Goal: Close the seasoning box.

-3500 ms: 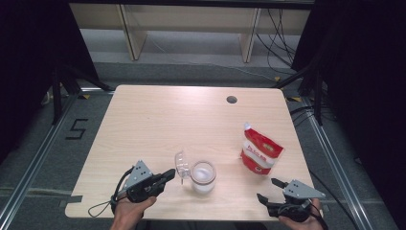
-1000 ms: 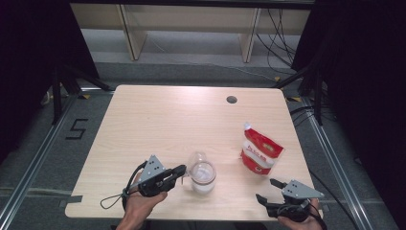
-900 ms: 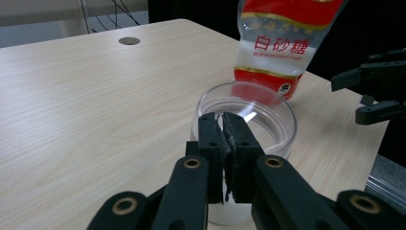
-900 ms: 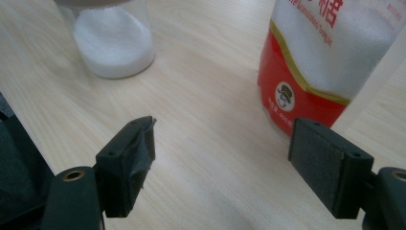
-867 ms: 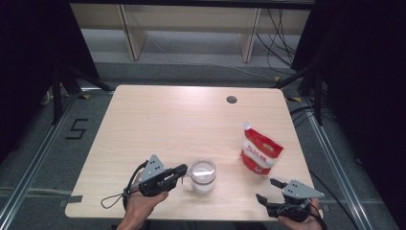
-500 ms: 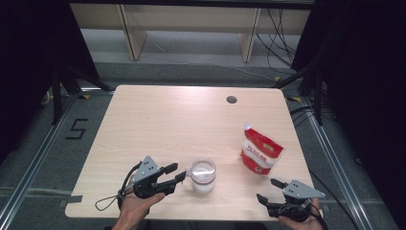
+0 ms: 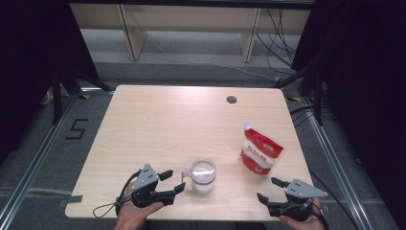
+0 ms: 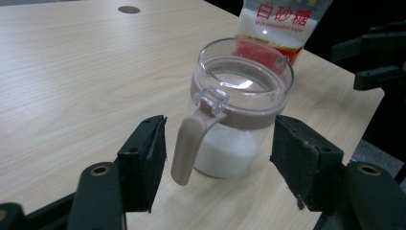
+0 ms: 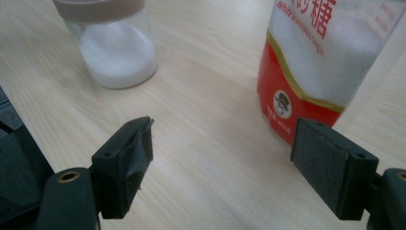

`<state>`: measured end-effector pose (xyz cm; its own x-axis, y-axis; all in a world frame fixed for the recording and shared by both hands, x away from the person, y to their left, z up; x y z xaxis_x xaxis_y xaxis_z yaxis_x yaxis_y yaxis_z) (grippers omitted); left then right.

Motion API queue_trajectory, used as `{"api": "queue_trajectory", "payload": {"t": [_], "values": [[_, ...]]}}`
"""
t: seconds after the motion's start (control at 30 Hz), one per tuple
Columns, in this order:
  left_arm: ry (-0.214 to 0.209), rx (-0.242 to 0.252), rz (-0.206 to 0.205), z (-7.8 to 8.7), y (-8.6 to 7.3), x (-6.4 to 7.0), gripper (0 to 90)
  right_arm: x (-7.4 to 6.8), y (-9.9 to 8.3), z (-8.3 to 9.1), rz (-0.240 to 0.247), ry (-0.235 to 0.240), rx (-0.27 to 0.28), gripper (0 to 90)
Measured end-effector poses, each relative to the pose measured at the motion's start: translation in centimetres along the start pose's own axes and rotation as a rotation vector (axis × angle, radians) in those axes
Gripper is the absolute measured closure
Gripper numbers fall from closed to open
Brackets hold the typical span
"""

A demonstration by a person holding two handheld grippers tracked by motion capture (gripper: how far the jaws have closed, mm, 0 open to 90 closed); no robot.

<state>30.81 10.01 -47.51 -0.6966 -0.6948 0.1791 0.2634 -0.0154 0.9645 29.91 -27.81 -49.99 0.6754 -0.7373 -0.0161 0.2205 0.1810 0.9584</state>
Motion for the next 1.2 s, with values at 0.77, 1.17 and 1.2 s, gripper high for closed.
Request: {"api": "queue_trajectory", "payload": {"t": [0.77,1.17,1.2], "values": [[-0.009,-0.074,-0.017,0.5,-2.6,-0.2,27.8,0.1,0.0,0.2,0.012,0.001,-0.005,20.6],[-0.026,-0.128,-0.009,0.3,-4.2,-0.3,26.6,-0.4,-0.6,0.2,-0.042,-0.005,-0.07,16.0],[-0.017,-0.135,0.002,0.3,-4.3,-0.2,26.6,-0.2,-0.7,0.1,-0.025,0.003,-0.067,16.0]]}}
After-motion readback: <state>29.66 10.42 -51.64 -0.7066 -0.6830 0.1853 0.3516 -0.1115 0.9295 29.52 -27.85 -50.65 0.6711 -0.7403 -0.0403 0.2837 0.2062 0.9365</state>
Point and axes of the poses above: each handheld gripper's, and its own axes: z roughly backward along the jaws, y roughly out of its top, x roughly to its right, the point moved 4 cm from there along -z, roughly forward along the jaws, and after that the axes turned 14 degrees about x, right-handed, at the moved point
